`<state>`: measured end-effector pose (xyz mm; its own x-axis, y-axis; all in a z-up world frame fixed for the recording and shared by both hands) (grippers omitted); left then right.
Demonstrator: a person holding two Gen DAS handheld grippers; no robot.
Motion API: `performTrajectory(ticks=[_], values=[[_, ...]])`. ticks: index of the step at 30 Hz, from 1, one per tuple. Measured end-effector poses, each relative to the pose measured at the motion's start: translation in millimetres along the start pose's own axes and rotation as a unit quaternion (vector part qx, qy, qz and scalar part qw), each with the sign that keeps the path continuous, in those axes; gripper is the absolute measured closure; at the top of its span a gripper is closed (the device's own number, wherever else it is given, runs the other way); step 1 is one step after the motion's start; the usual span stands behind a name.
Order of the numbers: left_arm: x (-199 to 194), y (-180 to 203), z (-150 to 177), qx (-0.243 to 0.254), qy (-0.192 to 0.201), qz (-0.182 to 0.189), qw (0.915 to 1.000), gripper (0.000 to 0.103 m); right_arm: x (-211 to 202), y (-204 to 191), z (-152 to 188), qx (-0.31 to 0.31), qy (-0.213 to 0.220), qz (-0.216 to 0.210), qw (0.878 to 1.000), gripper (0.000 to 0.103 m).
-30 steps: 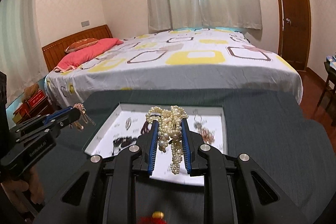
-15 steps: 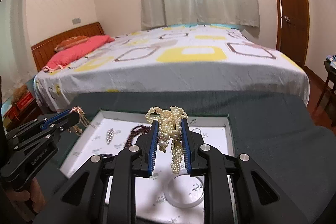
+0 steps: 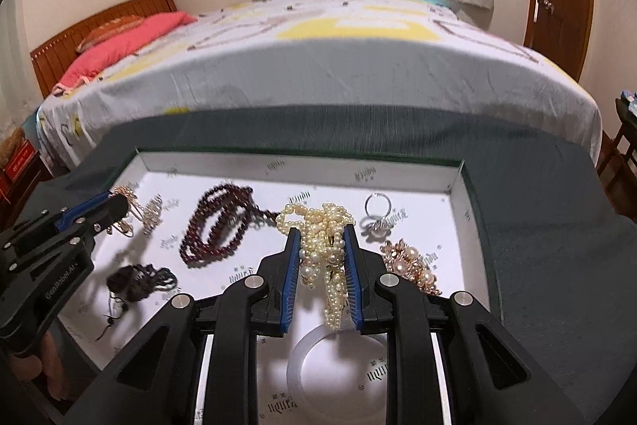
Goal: Organize jewelry
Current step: 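Carry both necklaces over the box and open both grippers to release them, then raise both open grippers away from the jewelry in the box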
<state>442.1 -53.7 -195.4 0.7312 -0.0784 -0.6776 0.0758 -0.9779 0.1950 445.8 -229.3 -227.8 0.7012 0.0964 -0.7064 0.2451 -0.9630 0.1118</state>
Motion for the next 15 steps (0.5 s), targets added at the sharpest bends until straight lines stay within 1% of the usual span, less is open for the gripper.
performTrajectory(ticks=[6,10,11,12,13,14,15], values=[[7.7,-5.7,2.5,-0.008,-0.014,-0.008,0.9998,0.089,6.9,-1.0,3.3,-0.001,-0.013,0.002,1.0,0.08],[9.0,-6.6,3.2,-0.012,-0.016,-0.01,0.9998,0.087,8.4,-0.7,2.8,-0.001,-0.015,0.004,1.0,0.079],[9.4,-5.9,3.4,-0.01,-0.016,-0.01,0.9998,0.087,8.6,-1.1,2.7,-0.001,-0.016,0.004,1.0,0.077],[9.8,-5.1,3.2,-0.008,-0.016,-0.011,0.9998,0.087,8.1,-1.2,2.3,-0.002,-0.014,0.005,1.0,0.073],[10.4,-4.5,3.3,-0.005,-0.016,-0.012,0.9998,0.083,7.2,-1.0,1.5,-0.001,-0.012,0.006,1.0,0.069],[10.4,-3.8,3.5,-0.003,-0.016,-0.013,0.9998,0.079,6.8,-0.4,0.6,-0.001,-0.01,0.007,1.0,0.063],[10.1,-4.3,3.1,-0.003,-0.015,-0.013,0.9998,0.07,5.8,-0.3,-0.2,-0.003,-0.008,0.009,1.0,0.06]])
Point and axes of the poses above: each gripper's, at about its wrist camera, not at the fingertips, and x roughly the way its jaws point, y to its right, z to its underside, the point moved 8 cm from there along x, roughly the way its jaws point, and after that the axes turned 15 degrees about -x, right-handed, at the moved point
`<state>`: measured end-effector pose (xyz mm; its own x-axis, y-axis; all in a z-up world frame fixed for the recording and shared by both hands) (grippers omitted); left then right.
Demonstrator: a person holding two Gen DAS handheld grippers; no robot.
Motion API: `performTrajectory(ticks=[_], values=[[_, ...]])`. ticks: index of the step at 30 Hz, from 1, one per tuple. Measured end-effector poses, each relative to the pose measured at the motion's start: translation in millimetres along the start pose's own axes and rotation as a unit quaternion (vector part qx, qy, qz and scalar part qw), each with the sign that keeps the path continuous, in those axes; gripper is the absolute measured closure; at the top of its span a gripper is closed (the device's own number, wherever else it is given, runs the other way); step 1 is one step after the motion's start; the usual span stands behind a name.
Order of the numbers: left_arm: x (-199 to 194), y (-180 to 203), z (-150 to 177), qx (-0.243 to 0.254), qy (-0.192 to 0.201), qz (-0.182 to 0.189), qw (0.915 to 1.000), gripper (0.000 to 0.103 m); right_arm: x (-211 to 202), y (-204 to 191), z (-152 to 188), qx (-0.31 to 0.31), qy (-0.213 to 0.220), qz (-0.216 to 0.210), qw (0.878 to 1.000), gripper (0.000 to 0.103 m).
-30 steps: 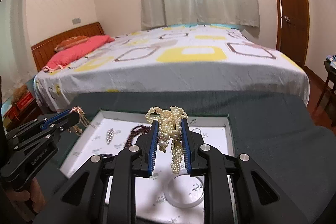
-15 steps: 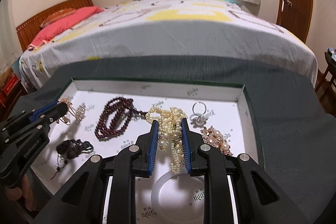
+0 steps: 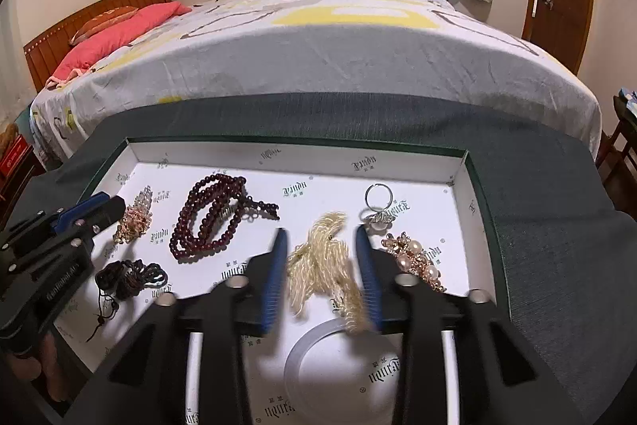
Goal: Organize jewelry
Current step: 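Raise both open grippers away from the jewelry in the box, then move both grippers back toward the two red-tasseled gold charms on the table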
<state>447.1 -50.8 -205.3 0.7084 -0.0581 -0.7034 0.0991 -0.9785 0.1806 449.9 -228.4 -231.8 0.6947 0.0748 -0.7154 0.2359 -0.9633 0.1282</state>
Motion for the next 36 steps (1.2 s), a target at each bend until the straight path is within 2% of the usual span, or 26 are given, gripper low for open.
performTrajectory(ticks=[1,7,11,22,24,28,36], values=[[-1.1,-0.4,-0.6,-0.002,0.003,0.0,1.0,0.064,-0.1,-0.1,-0.8,-0.001,0.001,0.001,1.0,0.06],[-4.1,-0.3,-1.5,-0.004,0.01,0.001,0.9999,0.054,-0.9,0.4,-1.5,0.0,0.004,-0.001,1.0,0.058],[-10.7,0.4,-1.6,-0.006,0.015,0.003,0.9999,0.049,-5.7,-0.2,-2.0,0.002,0.011,-0.001,1.0,0.052],[-60.6,7.0,9.9,-0.003,0.044,0.017,0.9989,0.039,-48.0,-3.1,5.7,0.01,0.039,-0.008,0.999,0.049],[-73.5,7.5,16.3,-0.002,0.048,0.02,0.9986,0.038,-63.6,-3.8,12.3,0.012,0.047,-0.006,0.999,0.045],[-99.7,1.9,33.6,-0.002,0.054,0.021,0.9983,0.036,-89.6,-3.4,33.6,0.014,0.052,-0.004,0.999,0.044],[-131.8,-20.7,69.8,-0.01,0.04,0.005,0.9991,0.036,-120.5,-11.3,93.0,0.018,0.026,-0.01,0.999,0.044]])
Point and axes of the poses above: each gripper's, at about its wrist camera, not at the fingertips, and x roughly the way its jaws point, y to its right, z to its underside, the point moved 8 cm from there along x, roughly the way its jaws point, and after that the axes turned 15 degrees about -x, right-handed, at the moved point
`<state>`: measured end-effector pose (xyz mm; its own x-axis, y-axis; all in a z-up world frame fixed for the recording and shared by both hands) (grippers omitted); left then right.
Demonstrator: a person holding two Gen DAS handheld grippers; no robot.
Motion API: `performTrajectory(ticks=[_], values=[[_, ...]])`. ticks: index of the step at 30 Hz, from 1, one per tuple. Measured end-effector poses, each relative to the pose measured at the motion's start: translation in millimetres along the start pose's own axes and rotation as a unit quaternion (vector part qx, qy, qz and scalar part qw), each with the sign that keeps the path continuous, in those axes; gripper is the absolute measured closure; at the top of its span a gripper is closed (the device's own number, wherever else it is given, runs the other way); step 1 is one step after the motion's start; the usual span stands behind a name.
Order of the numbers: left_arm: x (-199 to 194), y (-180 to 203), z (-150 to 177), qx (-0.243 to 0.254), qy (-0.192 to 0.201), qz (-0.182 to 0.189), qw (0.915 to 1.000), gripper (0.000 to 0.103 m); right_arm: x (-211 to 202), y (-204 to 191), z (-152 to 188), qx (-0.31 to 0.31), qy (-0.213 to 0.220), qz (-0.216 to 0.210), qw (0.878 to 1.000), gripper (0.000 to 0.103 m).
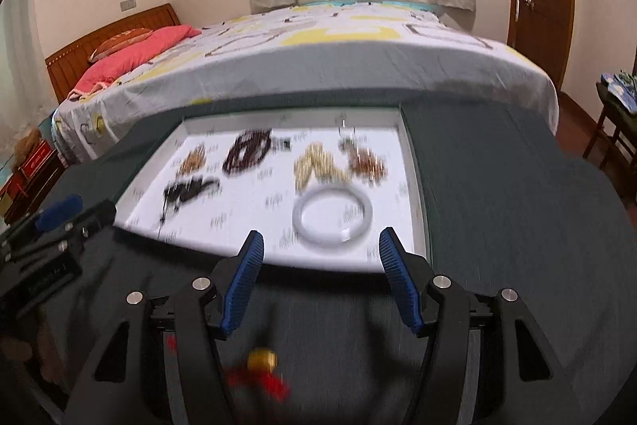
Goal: Organize jewelry
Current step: 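Move both grippers back toward the two red-tasseled gold charms on the table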
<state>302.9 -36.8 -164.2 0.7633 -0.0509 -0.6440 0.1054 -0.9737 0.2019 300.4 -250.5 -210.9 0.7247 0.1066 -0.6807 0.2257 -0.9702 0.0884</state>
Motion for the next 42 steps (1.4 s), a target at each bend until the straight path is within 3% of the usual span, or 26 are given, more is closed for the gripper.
performTrajectory(ticks=[8,23,30,37,41,42], values=[[-20.8,-18.7,27.5,-0.004,-0.015,-0.017,0.9997,0.036,-7.1,-28.0,38.6,-0.006,-0.023,-0.026,0.999,0.044],[-22.5,-26.5,56.6,0.001,-0.039,-0.029,0.9988,0.036,7.7,-55.3,57.8,-0.032,-0.055,-0.046,0.997,0.045],[-21.4,-22.9,59.3,0.002,-0.044,-0.027,0.9987,0.036,4.9,-51.2,60.8,-0.03,-0.056,-0.054,0.996,0.075],[-20.3,-14.3,62.3,0.009,-0.047,-0.025,0.9985,0.036,-0.9,-44.3,60.5,-0.03,-0.047,-0.052,0.997,0.083],[-20.9,-4.2,64.2,0.013,-0.048,-0.018,0.9986,0.036,-3.5,-32.3,59.6,-0.025,-0.045,-0.046,0.998,0.103],[-21.0,-1.2,64.8,0.014,-0.049,-0.017,0.9986,0.036,-3.9,-28.1,60.8,-0.021,-0.045,-0.044,0.998,0.103]])
Point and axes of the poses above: each gripper's, at about its wrist camera, not at the fingertips, and x roughly the way its jaws point, y to its right, z to its underside, the point moved 8 cm from there along x, roughly the way its jaws point, and after that the axes turned 15 degrees about -x, right-handed, at the moved point
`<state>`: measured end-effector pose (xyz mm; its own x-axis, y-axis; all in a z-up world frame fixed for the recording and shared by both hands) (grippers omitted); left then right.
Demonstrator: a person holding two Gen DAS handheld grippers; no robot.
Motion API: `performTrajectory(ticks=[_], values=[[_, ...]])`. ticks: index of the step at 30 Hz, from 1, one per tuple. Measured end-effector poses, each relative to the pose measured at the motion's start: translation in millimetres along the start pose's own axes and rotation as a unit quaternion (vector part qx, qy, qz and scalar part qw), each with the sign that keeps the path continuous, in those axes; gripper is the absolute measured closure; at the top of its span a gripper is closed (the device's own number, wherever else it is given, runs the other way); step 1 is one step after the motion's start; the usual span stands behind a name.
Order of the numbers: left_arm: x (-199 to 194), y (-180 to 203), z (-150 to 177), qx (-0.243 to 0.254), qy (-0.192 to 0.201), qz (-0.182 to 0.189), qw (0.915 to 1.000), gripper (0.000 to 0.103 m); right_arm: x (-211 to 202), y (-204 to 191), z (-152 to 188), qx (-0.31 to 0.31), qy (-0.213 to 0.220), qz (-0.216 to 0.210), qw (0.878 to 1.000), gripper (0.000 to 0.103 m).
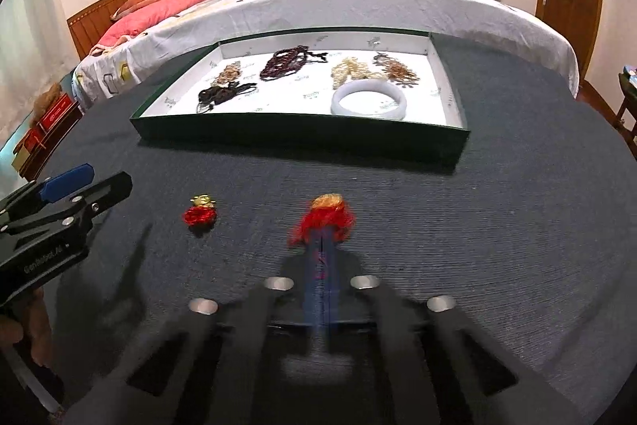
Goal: Organize jewelry
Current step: 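Move both grippers back toward the two red-tasseled gold charms on the table, then close the right gripper on one red-tasseled charm while the left gripper grasps the other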
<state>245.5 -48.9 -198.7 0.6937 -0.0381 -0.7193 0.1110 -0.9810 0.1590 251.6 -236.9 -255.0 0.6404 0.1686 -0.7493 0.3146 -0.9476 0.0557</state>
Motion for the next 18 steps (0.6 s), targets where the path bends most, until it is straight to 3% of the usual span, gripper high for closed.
performTrajectory(ticks=[6,13,14,15,16,18], values=[[-0.9,24.1,4.9,0.012,-0.006,0.017,0.9998,0.036,-5.3,22.6,10.3,0.023,0.002,0.007,1.0,0.103],[2.1,39.9,10.5,0.023,-0.01,0.019,0.9995,0.035,-5.7,25.3,4.7,0.053,0.017,-0.027,0.998,0.099],[2.2,38.8,11.0,0.023,-0.01,0.016,0.9995,0.035,-5.8,23.5,2.4,0.051,0.02,-0.029,0.998,0.082],[2.6,37.1,10.7,0.023,-0.01,0.014,0.9996,0.036,-6.7,22.3,0.6,0.051,0.024,-0.029,0.998,0.053],[2.8,35.7,11.3,0.021,-0.011,0.012,0.9996,0.036,-8.7,20.7,-2.1,0.051,0.032,-0.025,0.998,0.043],[3.4,29.2,10.7,0.014,-0.012,0.009,0.9998,0.036,-9.3,15.1,-7.5,0.04,0.036,-0.023,0.998,0.038]])
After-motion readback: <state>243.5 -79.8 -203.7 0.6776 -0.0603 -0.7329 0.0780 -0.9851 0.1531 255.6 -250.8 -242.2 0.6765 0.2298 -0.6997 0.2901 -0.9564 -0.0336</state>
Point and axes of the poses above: each gripper's, at about its wrist camera, not at the fingertips, and x roughly the way its jaws point, y to its right, z to its underside, the point moved 8 cm from there along x, roughly the way its jaws point, and after that the axes turned 15 degrees about -x, right-handed, at the moved point
